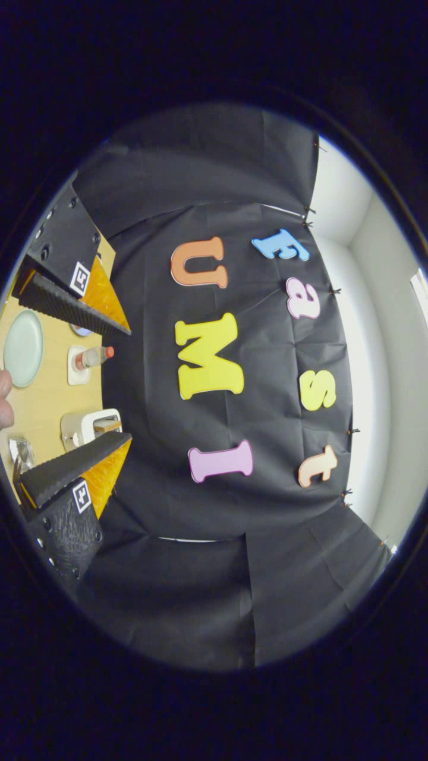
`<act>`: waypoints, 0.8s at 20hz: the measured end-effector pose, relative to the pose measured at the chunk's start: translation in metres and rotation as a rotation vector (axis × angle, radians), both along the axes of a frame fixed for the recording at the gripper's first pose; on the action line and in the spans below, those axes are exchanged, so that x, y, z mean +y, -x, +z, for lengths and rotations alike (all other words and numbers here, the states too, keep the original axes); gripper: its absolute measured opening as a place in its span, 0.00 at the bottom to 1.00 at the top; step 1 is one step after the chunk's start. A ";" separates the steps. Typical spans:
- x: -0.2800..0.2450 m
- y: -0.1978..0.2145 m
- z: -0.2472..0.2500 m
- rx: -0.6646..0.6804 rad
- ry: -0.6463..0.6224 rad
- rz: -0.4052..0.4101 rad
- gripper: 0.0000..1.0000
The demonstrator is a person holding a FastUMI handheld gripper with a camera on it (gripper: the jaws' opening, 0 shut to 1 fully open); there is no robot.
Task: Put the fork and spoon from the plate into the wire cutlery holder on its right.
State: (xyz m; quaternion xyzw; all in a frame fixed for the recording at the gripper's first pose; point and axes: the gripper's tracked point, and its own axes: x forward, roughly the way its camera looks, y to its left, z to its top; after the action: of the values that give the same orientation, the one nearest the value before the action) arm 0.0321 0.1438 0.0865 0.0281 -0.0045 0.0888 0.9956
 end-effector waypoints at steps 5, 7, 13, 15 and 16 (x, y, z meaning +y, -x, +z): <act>0.000 0.008 0.000 -0.008 -0.017 -0.045 0.96; 0.002 0.011 -0.003 0.007 -0.002 -0.051 0.96; 0.002 0.010 0.002 -0.018 0.000 -0.076 0.96; 0.001 0.012 0.003 -0.018 0.009 -0.075 0.96; 0.000 0.013 0.007 -0.029 0.009 -0.080 0.96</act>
State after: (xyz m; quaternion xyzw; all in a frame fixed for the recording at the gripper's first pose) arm 0.0191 0.1436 0.0939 0.0220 -0.0197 0.0491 0.9984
